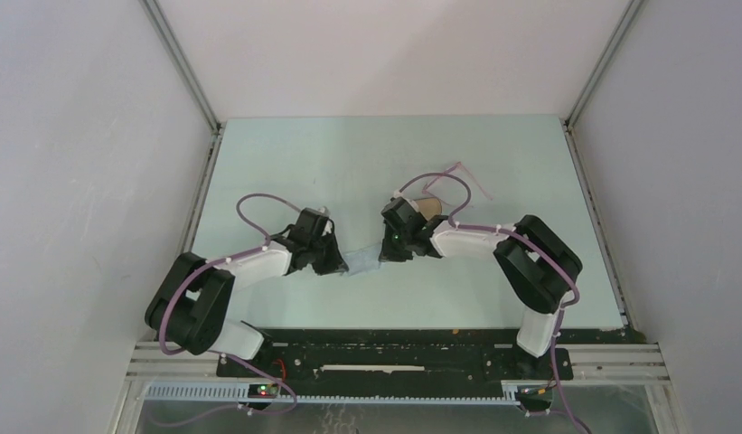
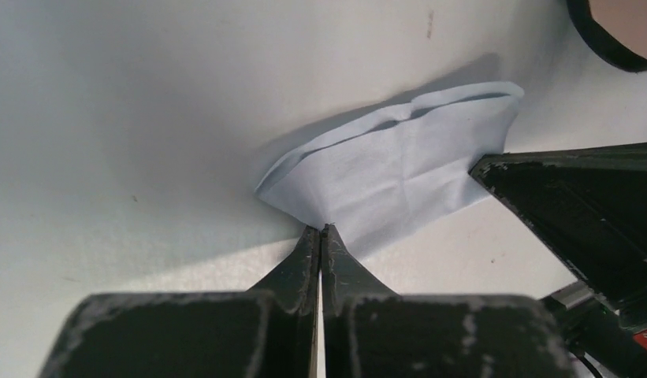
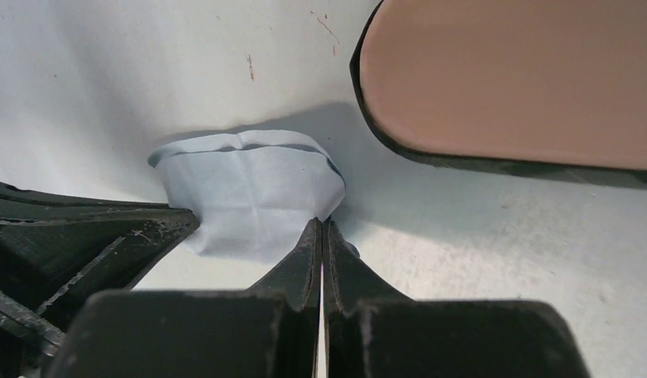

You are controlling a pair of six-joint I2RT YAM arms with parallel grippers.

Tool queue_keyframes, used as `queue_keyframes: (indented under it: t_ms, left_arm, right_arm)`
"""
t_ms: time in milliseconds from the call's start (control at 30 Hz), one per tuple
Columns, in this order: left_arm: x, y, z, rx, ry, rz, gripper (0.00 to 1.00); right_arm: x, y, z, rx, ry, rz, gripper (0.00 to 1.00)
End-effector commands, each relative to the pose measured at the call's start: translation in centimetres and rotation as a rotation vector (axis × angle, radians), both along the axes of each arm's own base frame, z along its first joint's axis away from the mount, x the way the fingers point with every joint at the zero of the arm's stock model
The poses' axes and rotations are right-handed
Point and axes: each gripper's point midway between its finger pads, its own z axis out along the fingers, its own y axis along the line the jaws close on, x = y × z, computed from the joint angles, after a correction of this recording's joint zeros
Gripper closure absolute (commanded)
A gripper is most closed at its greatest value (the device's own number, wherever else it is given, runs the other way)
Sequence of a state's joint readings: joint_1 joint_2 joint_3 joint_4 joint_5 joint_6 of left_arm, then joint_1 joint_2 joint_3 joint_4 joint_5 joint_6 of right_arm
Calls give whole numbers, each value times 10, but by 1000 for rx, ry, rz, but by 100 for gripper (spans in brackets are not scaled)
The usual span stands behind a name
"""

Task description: Organize the sunglasses

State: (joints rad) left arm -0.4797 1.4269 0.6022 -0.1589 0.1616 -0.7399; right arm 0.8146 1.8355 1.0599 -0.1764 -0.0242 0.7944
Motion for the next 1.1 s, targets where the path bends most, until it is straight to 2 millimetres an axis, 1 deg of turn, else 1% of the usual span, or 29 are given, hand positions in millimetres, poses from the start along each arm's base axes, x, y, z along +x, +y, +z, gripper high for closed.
queue_keyframes:
  t_ms: [0, 167, 333, 567, 633, 733, 833, 967, 1067]
  left_arm:
    - [17, -24, 41, -69, -82, -65, 100]
    - [29, -45, 70, -116, -128, -97, 100]
    - [48, -68, 97, -145, -170, -131, 100]
    - [78, -90, 123, -157, -214, -162, 100]
    - [86, -97, 126, -162, -217, -173, 100]
    - [98, -110, 126, -166, -217, -191, 100]
    - [108, -121, 118, -171, -193, -203, 100]
    - [120, -132, 109, -181, -178, -208, 100]
    - [126, -138, 102, -186, -160, -212, 100]
  right_arm:
    - [22, -7, 48, 28, -112, -40, 100]
    - [33, -22, 69, 19, -170, -59, 100]
    - [47, -40, 85, 14, -212, -90, 100]
    - [71, -75, 110, 17, -272, -160, 100]
    - [78, -85, 114, 15, -284, -176, 100]
    - [88, -98, 114, 8, -291, -201, 100]
    - [95, -108, 111, -2, -292, -213, 100]
    - [104, -117, 99, -9, -267, -222, 100]
    - [108, -122, 88, -14, -244, -225, 100]
